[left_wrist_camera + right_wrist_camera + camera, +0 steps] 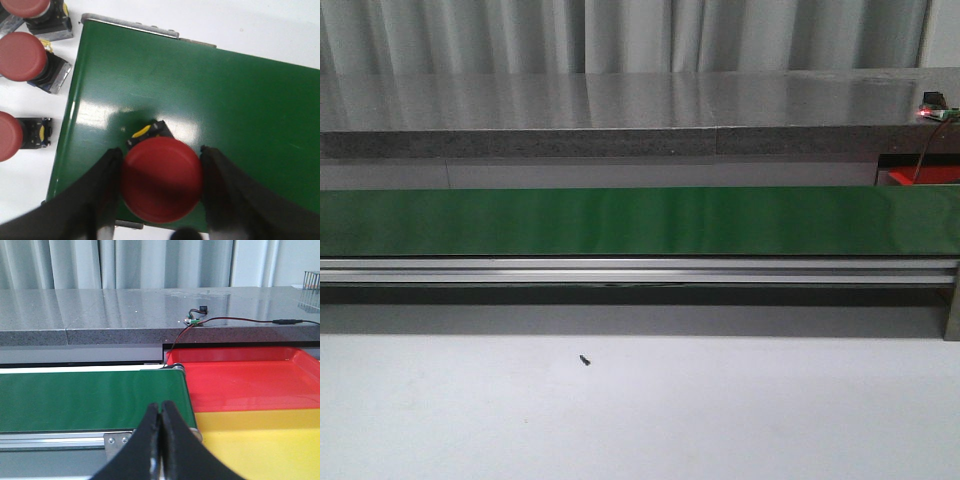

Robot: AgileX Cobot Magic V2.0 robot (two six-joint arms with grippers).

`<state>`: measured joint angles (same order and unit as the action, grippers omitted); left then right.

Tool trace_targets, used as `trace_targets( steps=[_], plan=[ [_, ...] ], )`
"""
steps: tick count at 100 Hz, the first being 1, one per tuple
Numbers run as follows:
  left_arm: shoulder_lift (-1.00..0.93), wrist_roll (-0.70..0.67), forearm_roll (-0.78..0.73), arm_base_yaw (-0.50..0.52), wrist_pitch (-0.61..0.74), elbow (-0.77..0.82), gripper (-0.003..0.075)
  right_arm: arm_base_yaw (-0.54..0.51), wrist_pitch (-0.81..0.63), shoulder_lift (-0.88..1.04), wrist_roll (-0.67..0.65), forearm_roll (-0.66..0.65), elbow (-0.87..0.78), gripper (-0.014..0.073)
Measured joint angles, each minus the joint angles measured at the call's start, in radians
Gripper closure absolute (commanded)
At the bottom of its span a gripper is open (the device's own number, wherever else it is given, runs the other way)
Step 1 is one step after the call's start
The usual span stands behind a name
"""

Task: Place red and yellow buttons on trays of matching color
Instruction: 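Open the left gripper and move it over a yellow push-button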

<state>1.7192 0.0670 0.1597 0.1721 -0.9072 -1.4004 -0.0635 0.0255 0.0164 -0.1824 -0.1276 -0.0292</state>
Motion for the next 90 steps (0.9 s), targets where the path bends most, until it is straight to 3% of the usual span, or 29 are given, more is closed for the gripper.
trace_targets(
  steps=[16, 33, 40, 90],
  plan=[
    [0.006, 0.002, -0.002, 0.0, 0.003, 0.0, 0.0434, 0.0, 0.0, 0.0, 0.0, 0.0, 0.0, 0.07],
    [0.006, 0.028, 0.001, 0.0, 0.005, -0.006, 0.0178, 0.0, 0.0, 0.0, 0.0, 0.0, 0.0, 0.07],
    [0.006, 0.037, 0.01, 0.0, 0.005, -0.007, 0.0114, 0.0, 0.0, 0.0, 0.0, 0.0, 0.0, 0.07],
    [-0.106, 0.054, 0.054, 0.008, -0.027, -0.03, 0.0113, 0.0, 0.0, 0.0, 0.0, 0.0, 0.0, 0.07]
  ],
)
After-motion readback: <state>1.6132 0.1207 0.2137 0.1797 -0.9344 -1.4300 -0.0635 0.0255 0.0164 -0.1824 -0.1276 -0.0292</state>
